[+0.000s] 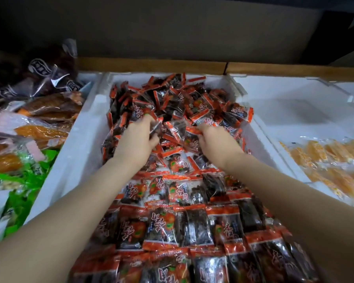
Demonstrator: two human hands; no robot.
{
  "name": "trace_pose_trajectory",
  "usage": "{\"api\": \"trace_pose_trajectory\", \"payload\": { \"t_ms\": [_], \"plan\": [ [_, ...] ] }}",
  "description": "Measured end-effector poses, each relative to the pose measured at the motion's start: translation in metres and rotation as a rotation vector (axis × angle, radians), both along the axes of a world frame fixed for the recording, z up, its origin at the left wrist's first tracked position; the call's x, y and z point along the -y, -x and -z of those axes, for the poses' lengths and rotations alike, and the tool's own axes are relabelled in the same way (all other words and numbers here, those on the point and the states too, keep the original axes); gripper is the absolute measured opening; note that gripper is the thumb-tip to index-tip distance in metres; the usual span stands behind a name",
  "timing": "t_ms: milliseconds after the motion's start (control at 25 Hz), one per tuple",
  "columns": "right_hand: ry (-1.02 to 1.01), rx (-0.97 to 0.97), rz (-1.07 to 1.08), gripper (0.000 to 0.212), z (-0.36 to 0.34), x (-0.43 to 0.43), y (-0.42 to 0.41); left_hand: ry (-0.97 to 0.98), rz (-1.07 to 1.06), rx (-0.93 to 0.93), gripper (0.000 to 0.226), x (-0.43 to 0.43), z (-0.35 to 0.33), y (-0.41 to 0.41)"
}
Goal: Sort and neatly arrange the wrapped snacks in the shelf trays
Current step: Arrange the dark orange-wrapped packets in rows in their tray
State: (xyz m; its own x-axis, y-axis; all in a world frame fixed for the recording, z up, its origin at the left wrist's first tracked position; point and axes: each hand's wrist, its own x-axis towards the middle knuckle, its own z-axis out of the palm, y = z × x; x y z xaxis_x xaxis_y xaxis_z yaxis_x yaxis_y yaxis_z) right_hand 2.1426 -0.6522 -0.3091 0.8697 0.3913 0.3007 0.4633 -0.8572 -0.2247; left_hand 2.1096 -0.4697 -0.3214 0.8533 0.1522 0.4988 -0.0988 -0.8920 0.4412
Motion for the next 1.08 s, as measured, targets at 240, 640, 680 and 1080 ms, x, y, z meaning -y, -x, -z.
{"api": "trace_pose_trajectory", "payload": {
  "t_ms": [240,640,680,1080],
  "plan": [
    [-0.391,0.038,-0.128,0.023,-0.045,-0.004,0.037,0.777,0.107,0.016,0.015,0.007,-0.017,0.041],
    [-0.481,-0.208,-0.329,0.008,-0.059,-0.045,0.05,1.22,0.392,-0.216,0.047,0.005,-0.018,0.084],
    [-0.506,-0.234,-0.381,0.008,-0.061,-0.049,0.052,1.126,0.339,-0.188,0.041,0.003,-0.017,0.084],
    [0.069,-0.382,0.012,0.076,0.014,-0.047,0.014,1.084,0.18,-0.054,0.031,-0.019,-0.009,0.086]
  ]
}}
